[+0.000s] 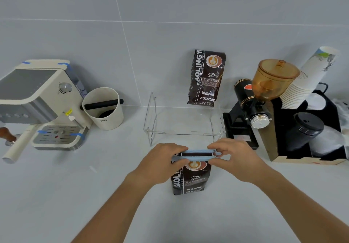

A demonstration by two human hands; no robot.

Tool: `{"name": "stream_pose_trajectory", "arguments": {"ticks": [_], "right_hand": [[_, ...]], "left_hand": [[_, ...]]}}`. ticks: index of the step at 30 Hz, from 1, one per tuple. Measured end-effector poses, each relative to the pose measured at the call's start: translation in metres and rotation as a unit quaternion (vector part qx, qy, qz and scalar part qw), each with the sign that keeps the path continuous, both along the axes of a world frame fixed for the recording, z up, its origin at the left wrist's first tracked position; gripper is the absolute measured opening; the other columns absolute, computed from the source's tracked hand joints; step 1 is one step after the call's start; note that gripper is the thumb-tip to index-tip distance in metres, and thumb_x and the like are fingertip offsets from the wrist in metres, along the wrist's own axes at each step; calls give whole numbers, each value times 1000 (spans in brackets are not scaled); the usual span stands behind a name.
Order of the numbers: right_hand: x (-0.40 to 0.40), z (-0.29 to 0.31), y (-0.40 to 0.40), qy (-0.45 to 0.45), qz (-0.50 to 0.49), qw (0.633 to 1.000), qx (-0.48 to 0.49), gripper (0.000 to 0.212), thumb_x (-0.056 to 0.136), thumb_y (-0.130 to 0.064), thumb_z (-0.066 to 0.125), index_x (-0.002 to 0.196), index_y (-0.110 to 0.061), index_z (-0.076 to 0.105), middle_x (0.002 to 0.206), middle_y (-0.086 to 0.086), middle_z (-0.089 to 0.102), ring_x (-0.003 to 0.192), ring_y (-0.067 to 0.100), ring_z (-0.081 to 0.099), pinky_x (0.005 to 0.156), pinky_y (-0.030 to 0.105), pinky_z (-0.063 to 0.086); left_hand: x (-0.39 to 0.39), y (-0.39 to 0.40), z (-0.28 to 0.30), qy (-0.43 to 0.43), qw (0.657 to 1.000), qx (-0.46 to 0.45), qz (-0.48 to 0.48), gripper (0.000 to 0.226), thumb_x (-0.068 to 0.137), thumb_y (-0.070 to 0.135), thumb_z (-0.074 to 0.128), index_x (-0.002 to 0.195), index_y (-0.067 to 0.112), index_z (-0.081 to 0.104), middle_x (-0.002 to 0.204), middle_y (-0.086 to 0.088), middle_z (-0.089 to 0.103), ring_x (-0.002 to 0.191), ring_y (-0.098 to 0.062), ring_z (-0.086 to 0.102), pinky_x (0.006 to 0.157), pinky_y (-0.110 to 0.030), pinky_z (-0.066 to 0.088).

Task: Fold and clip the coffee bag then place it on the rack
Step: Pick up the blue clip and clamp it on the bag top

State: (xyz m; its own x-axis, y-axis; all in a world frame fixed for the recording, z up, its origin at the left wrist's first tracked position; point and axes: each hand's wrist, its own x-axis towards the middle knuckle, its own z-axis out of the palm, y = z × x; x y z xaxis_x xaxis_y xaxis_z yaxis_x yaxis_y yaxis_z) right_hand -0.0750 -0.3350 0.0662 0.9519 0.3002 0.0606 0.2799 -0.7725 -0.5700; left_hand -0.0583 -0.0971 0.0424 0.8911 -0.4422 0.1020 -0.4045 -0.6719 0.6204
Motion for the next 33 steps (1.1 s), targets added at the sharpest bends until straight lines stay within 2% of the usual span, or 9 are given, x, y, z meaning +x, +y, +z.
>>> {"name": "stream_pose_trajectory", "arguments": {"ticks": [3,8,11,15,20,26,29,31,33], "right_hand": [[0,0,3,-4,-1,1000,-7,31,80,-27,74,109,-17,70,98,-2,71,85,13,64,80,28,57],[1,-2,3,3,14,1000,-2,27,81,-25,73,107,-18,70,94,-1,71,82,15,65,79,32,57],[1,-4,3,9,18,1000,-11,17,84,-27,69,100,-20,70,88,-1,72,79,17,63,75,35,55],[-2,-8,4,-6,7,1000,-13,11,87,-25,65,95,-19,70,81,-2,70,74,17,61,71,36,53],[-7,-15,7,-65,0,998,14,11,82,-14,72,93,-14,73,72,2,70,63,19,61,60,34,53],[-9,-18,9,-85,-5,996,11,14,81,-14,74,94,-14,74,72,1,72,60,15,61,56,24,49],[-6,-17,7,-77,-7,997,24,12,81,-14,73,92,-15,74,71,2,71,61,17,62,58,32,54],[-5,-17,7,-75,-10,996,37,10,79,-13,74,90,-14,75,70,6,72,62,21,63,60,40,56],[-5,-17,7,-73,-14,996,47,9,78,-13,75,87,-13,75,69,8,72,62,20,63,60,40,56]], "left_hand": [[5,-2,7,-26,997,64,-41,28,92,38,56,115,24,64,96,1,71,85,-18,60,74,-35,51],[9,1,6,-36,993,100,-58,24,94,38,52,110,23,61,92,0,69,82,-19,59,65,-31,46],[9,0,4,-35,992,107,-63,24,95,39,50,108,23,60,92,1,69,82,-18,60,63,-28,46],[7,-2,3,-53,991,109,-61,23,95,36,49,108,21,60,93,0,68,82,-19,59,65,-30,46],[5,0,1,-70,992,88,-61,21,95,31,51,108,19,62,90,-1,68,79,-19,58,65,-29,45],[6,2,-1,-76,992,79,-59,19,94,31,53,106,20,62,87,0,67,72,-13,50,62,-27,43],[7,3,0,-71,993,77,-51,20,94,33,53,108,21,62,90,0,69,75,-15,57,63,-29,48],[6,4,-1,-62,995,68,-40,24,92,35,55,111,22,63,95,1,71,82,-17,61,68,-34,53],[5,6,-3,-44,998,36,-16,30,89,37,60,115,22,65,102,3,73,89,-16,64,76,-34,55]]}}
